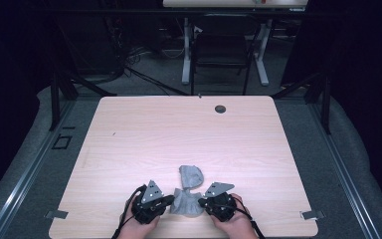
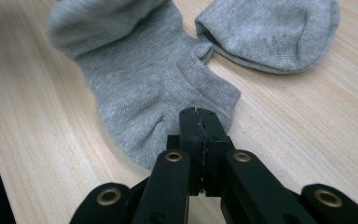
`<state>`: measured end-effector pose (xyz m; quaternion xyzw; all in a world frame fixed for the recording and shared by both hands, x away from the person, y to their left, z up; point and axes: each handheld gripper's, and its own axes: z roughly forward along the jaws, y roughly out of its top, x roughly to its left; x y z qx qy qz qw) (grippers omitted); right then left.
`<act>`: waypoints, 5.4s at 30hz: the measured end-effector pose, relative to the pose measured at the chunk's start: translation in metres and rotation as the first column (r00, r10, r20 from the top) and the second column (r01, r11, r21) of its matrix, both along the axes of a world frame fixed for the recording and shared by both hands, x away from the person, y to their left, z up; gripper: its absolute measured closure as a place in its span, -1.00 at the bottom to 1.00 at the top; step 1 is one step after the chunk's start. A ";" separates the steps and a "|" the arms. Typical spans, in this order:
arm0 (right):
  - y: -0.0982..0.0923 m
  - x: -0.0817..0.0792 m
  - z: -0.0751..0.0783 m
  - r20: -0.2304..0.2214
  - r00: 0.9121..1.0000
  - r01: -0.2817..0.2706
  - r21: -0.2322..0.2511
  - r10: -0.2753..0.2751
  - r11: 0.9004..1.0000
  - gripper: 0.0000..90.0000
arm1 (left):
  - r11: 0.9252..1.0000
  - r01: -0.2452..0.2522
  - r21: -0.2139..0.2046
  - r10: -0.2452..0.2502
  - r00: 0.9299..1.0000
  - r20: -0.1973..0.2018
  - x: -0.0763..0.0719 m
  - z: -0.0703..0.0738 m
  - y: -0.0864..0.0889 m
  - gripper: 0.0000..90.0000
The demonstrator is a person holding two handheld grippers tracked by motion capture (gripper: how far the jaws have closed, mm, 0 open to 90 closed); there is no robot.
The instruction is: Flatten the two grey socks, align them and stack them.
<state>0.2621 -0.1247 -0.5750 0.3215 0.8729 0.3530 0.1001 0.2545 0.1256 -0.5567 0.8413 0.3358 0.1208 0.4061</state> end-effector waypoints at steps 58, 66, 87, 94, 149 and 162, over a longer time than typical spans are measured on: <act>-0.016 -0.002 0.007 -0.045 0.999 0.010 0.031 -0.009 0.999 0.87 | 0.999 -0.033 0.035 0.034 0.999 -0.012 0.012 -0.009 -0.008 0.54; -0.020 0.003 0.011 -0.016 0.999 0.029 0.050 -0.029 0.998 0.85 | 1.000 -0.025 0.019 0.024 0.999 0.021 0.029 0.000 -0.028 0.55; -0.038 0.011 0.015 -0.005 0.995 0.103 0.089 -0.103 0.991 0.84 | 0.996 -0.015 0.085 0.014 1.000 0.016 0.055 -0.013 -0.051 0.64; -0.039 0.012 0.016 -0.009 0.994 0.106 0.095 -0.106 0.990 0.82 | 0.994 -0.041 0.103 0.040 0.999 0.018 0.061 -0.010 -0.039 0.64; 0.016 0.070 0.014 0.015 0.994 0.103 0.082 -0.105 0.991 1.00 | 0.999 -0.032 -0.020 0.034 0.996 0.087 0.057 0.023 -0.041 0.98; 0.013 0.071 -0.001 0.004 0.993 0.120 0.027 -0.120 0.992 1.00 | 0.996 -0.071 -0.056 0.075 0.994 0.079 0.058 0.023 -0.027 0.98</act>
